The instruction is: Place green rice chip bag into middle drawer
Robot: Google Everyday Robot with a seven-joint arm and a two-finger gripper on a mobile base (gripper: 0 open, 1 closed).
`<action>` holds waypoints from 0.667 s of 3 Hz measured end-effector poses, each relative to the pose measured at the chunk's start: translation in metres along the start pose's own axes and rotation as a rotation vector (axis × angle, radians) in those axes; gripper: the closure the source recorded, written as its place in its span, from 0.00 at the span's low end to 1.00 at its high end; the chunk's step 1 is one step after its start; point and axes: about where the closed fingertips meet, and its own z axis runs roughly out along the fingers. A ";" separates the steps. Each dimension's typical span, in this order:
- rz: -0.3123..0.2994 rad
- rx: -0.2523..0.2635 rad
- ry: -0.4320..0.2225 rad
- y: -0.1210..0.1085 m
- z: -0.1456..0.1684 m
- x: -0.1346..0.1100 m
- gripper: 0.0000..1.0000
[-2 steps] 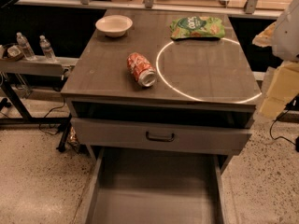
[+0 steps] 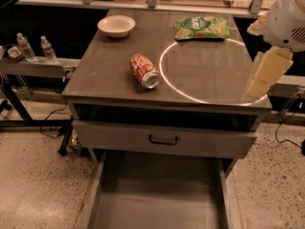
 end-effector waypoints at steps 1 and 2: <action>0.054 0.069 -0.072 -0.065 0.022 -0.023 0.00; 0.109 0.193 -0.149 -0.139 0.027 -0.054 0.00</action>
Offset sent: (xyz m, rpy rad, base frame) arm 0.2375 0.0115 0.0629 0.1911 -0.3634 -0.2205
